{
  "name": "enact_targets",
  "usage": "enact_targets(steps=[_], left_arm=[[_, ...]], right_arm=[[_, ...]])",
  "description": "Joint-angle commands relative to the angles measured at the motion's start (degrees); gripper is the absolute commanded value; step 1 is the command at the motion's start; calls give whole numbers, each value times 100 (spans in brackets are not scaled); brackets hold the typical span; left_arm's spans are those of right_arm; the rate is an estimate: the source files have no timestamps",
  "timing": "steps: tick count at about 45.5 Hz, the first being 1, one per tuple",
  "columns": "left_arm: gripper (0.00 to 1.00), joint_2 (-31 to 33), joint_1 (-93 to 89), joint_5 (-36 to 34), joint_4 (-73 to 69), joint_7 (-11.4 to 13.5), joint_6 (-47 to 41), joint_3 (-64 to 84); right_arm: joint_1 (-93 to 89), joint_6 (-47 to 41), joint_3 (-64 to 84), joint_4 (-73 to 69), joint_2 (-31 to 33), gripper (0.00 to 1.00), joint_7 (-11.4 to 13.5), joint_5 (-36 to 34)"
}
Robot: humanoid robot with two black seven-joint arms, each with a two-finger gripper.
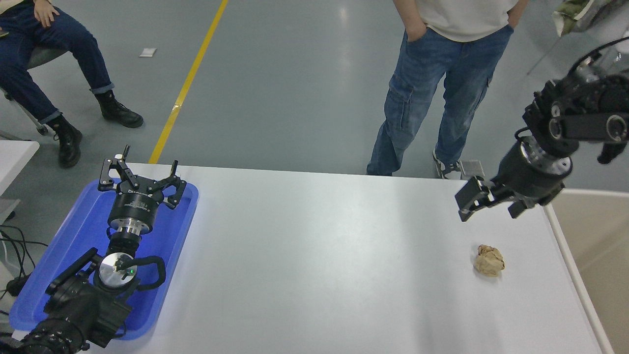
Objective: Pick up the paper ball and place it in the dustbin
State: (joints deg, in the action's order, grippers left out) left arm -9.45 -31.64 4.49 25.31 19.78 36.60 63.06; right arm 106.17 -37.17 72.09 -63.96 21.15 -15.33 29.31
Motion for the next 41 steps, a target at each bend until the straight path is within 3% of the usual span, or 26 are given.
enact_targets(steps=[1,21,41], left_arm=[[100,4,0,-1,0,-1,5,-4],[100,4,0,-1,0,-1,-4,4],[100,4,0,-1,0,-1,-4,4]], right_arm=[[-1554,210,-907,1306,574,100,-14,1138],[-3155,1194,-1391,2396,548,100,-5,1305],[-3577,1387,-2120,2476,408,100,30,1226]])
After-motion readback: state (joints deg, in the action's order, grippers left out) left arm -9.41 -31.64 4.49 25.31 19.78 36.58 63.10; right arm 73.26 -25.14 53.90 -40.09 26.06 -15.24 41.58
